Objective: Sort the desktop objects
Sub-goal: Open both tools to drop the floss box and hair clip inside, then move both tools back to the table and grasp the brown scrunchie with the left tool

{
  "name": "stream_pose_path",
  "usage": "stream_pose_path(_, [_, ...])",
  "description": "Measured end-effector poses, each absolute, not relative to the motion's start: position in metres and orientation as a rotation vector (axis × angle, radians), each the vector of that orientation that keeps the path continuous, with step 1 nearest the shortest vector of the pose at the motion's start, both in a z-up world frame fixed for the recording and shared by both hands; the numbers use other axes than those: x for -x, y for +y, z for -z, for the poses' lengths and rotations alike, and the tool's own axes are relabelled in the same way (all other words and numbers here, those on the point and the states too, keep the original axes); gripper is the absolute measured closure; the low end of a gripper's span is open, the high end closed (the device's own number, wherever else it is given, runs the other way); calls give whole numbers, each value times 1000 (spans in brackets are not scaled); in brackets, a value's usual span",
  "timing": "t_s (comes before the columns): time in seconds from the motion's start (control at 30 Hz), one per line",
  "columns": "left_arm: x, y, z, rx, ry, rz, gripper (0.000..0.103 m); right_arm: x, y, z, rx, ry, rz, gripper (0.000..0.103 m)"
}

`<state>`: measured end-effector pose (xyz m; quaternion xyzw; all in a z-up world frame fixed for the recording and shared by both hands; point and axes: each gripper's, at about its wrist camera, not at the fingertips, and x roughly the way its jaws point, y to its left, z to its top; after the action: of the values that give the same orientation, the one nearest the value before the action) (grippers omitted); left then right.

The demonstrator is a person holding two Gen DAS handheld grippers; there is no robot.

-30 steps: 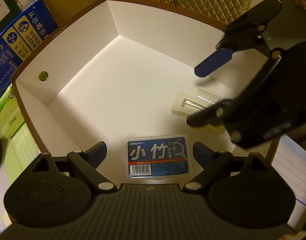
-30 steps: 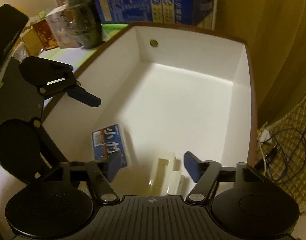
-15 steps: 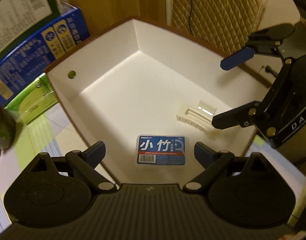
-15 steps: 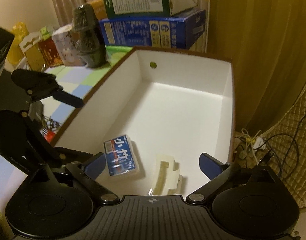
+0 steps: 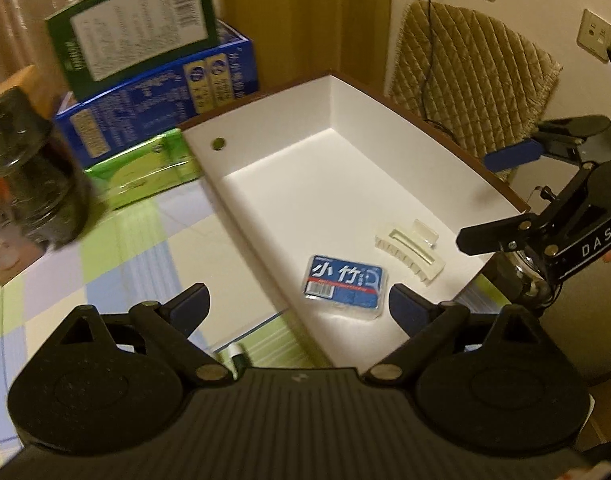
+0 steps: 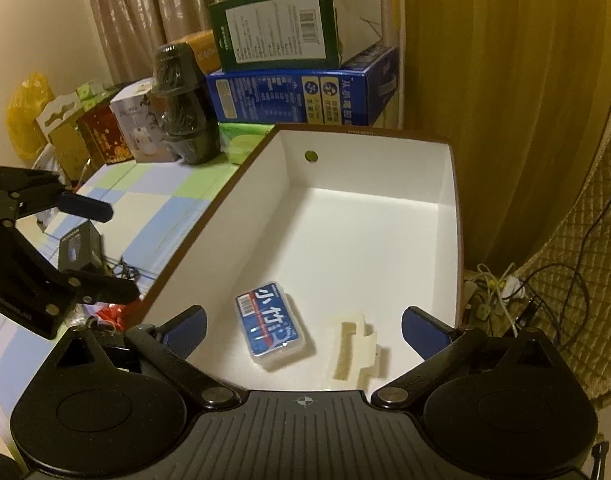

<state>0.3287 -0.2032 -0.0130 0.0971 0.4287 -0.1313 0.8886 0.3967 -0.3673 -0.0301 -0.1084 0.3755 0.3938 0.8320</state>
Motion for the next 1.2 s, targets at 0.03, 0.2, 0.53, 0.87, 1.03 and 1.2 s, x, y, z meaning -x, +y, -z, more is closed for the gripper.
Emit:
stream_pose_path(0.03, [-324, -200, 11, -195, 887, 267, 8, -393, -368, 29, 224, 790, -831, 2])
stream_pose_path(0.2, [-302, -183, 0, -160, 870, 233, 8, -369, -371, 19, 196, 769, -801, 2])
stream_pose_path(0.53, [-258, -153, -11, -120, 858, 194, 8, -322, -368, 12, 159, 758, -741, 2])
stream_pose_path(0.87, [-213, -109, -5, -88, 873, 138, 8, -275, -342, 21, 114, 790, -763, 2])
stream_pose_path(1.03, [-195, -88, 0, -83, 887, 106, 8, -258, -326, 32, 101, 821, -781, 2])
stream_pose_path(1.2, [-181, -68, 9, -61, 910, 71, 8, -246, -308, 47, 92, 856, -794, 2])
